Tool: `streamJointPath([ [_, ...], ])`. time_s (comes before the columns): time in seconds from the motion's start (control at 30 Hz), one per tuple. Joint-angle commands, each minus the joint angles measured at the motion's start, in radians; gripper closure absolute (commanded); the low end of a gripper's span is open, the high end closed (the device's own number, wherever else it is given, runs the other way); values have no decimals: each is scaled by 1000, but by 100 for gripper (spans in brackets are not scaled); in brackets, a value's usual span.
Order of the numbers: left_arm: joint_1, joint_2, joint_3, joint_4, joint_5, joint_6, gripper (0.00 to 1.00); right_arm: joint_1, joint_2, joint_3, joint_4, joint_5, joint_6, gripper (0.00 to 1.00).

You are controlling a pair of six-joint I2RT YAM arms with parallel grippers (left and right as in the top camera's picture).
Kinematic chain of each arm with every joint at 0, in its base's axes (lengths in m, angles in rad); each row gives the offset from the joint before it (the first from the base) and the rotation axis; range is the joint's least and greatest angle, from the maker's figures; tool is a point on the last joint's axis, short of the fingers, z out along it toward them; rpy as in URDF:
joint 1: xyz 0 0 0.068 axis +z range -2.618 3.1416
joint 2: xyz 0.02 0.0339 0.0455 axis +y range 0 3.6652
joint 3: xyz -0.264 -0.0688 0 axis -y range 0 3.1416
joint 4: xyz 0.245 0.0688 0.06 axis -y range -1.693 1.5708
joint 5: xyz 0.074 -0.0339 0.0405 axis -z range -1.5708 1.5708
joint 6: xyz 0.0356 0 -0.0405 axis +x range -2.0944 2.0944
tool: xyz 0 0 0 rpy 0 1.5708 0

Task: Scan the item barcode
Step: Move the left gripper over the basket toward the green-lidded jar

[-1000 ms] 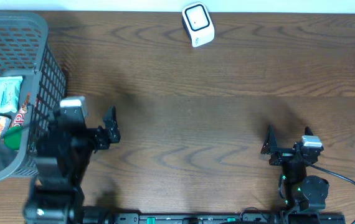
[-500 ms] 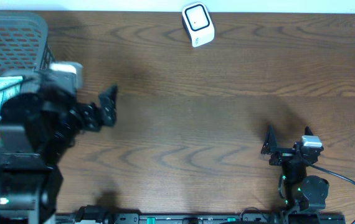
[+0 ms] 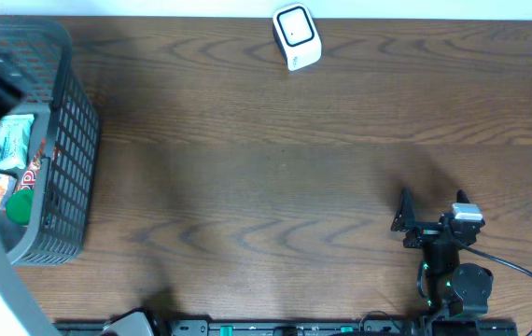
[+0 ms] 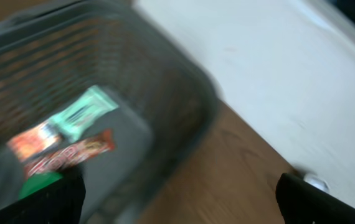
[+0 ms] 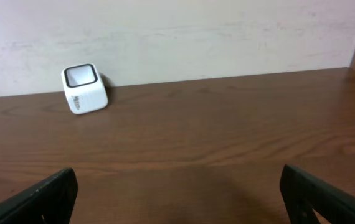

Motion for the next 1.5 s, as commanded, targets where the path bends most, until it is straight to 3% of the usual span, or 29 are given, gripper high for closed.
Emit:
streamJointPath([
  [0.0,91,52,24,-65,-13,-34,2,10,-6,-1,-3,9,-9,1],
  [0.3,248,193,8,-302,-76,-9,2,10,-6,-1,-3,9,-9,1],
  [0.67,286,292,-139,-335,-181,68,2,10,-6,-1,-3,9,-9,1],
  [0.8,286,301,-243,-275,-278,80,2,10,-6,-1,-3,9,-9,1],
  [1.13,285,301,-520,-11,-271,123,2,10,-6,-1,-3,9,-9,1],
  [1.47,285,301,-665,172,-190,127,2,10,-6,-1,-3,9,-9,1],
])
